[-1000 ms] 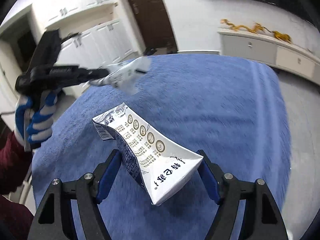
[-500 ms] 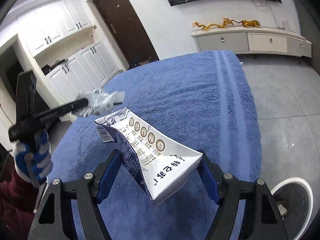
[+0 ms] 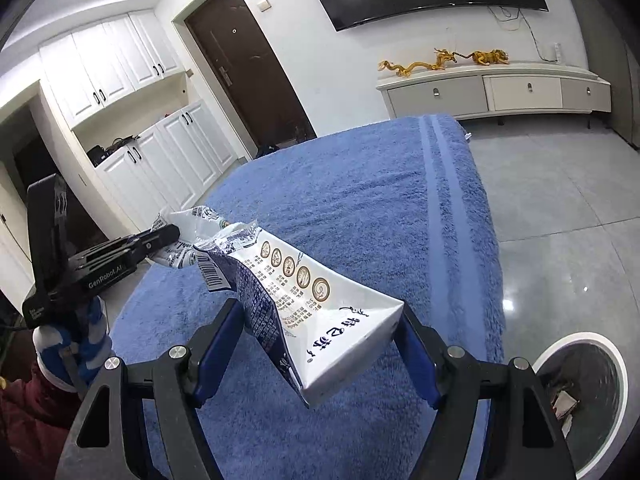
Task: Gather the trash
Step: 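Lift both items and carry them toward the bin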
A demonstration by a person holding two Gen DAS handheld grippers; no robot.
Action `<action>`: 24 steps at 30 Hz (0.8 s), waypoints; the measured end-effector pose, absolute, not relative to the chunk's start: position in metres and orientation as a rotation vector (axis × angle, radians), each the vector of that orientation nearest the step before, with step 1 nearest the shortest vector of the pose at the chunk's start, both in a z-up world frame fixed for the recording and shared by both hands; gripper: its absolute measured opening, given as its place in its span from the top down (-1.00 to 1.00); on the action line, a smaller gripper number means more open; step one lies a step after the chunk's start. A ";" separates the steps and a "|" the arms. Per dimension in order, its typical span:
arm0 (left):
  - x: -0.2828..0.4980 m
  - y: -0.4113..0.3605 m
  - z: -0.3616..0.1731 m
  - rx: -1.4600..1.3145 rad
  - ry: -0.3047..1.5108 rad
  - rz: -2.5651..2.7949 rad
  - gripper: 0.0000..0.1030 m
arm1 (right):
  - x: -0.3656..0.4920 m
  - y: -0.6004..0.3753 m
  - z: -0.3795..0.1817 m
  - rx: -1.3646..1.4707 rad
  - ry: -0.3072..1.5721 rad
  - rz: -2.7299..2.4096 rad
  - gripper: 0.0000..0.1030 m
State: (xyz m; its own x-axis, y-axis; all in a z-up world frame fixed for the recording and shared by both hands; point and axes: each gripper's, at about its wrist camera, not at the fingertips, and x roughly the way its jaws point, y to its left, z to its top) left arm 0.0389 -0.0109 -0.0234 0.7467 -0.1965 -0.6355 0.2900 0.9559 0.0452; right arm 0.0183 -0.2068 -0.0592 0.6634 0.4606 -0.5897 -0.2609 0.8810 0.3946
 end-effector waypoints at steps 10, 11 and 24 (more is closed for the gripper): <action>0.023 -0.026 -0.025 0.149 0.694 -0.343 0.84 | 0.005 -0.219 -0.058 0.317 0.713 0.383 -0.42; 0.023 -0.027 -0.026 0.147 0.698 -0.352 0.84 | 0.004 -0.222 -0.056 0.320 0.709 0.378 -0.41; 0.023 -0.037 -0.033 0.147 0.726 -0.407 0.84 | -0.006 -0.233 -0.051 0.334 0.686 0.337 -0.39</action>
State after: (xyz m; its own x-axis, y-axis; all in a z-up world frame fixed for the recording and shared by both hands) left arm 0.0232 -0.0366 -0.0328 0.6738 -0.3106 -0.6705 0.4107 0.9117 -0.0096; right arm -0.0056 -0.2326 -0.0506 0.7246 0.4070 -0.5561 -0.1909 0.8939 0.4055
